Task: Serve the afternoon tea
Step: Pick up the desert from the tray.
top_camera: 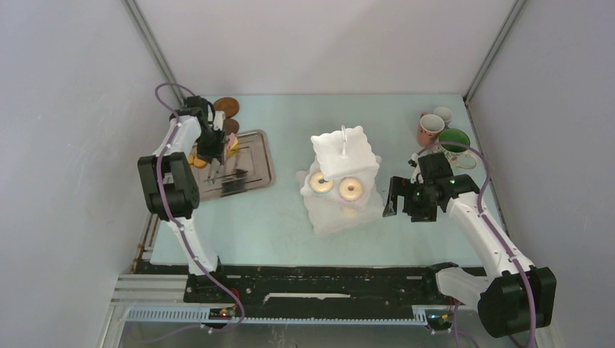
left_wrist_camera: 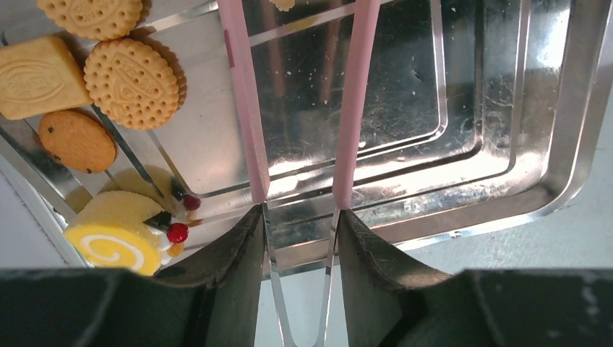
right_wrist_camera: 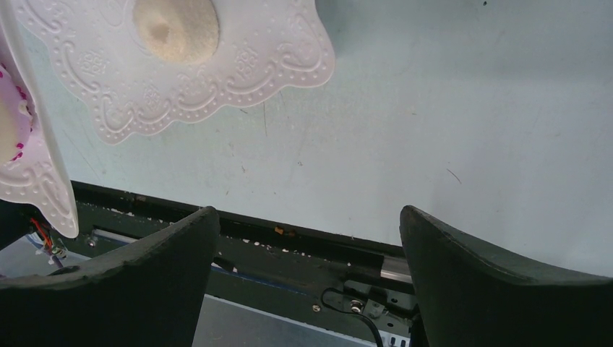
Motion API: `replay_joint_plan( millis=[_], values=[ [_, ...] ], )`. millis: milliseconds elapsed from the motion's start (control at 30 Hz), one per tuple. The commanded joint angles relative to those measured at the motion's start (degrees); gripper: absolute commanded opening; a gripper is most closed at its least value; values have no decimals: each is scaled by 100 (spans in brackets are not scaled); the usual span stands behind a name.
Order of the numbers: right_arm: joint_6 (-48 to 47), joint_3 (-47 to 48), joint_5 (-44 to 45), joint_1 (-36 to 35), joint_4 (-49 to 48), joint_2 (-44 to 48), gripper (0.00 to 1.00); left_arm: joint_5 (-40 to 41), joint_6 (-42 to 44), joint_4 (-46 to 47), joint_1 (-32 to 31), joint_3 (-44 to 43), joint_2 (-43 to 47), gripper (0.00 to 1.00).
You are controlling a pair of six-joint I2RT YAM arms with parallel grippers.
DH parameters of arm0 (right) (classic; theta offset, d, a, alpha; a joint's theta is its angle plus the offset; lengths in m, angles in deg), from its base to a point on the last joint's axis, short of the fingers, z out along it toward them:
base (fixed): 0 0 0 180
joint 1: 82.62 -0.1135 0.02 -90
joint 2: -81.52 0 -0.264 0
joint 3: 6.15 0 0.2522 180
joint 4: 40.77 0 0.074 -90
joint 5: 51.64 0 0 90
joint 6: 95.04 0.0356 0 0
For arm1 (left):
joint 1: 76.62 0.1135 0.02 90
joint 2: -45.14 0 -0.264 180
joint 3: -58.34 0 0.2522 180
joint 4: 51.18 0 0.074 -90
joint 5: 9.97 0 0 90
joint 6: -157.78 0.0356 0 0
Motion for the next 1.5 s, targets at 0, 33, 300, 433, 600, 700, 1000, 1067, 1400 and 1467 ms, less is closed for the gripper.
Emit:
replay_joint_plan(
  millis=[0,33,300,433,600,700,1000,1067,1400,1467],
  values=[
    [16,273,26,5,29,42,97,21,140,126,-24,-367,-169,42],
    [20,273,17,3,25,37,97,-44,141,127,-22,-369,-200,42],
    [36,235,0,2,-37,40,97,-336,87,197,-79,-143,-92,41],
    [38,212,-20,1,-101,51,97,-389,41,197,-136,-58,-51,41],
    [33,203,-37,6,-100,83,97,-254,15,203,-161,24,-76,41],
    [38,192,-54,2,-111,82,97,-178,-14,200,-158,33,-124,41],
    [48,168,-55,-4,-163,86,96,117,-174,379,-160,363,36,33],
    [58,167,-42,-5,-175,95,96,77,-187,382,-164,399,53,33],
    [61,167,7,-2,-206,249,96,330,-728,672,-180,720,848,18],
    [62,167,7,10,-223,295,96,335,-864,690,-181,817,1070,16]
  ],
)
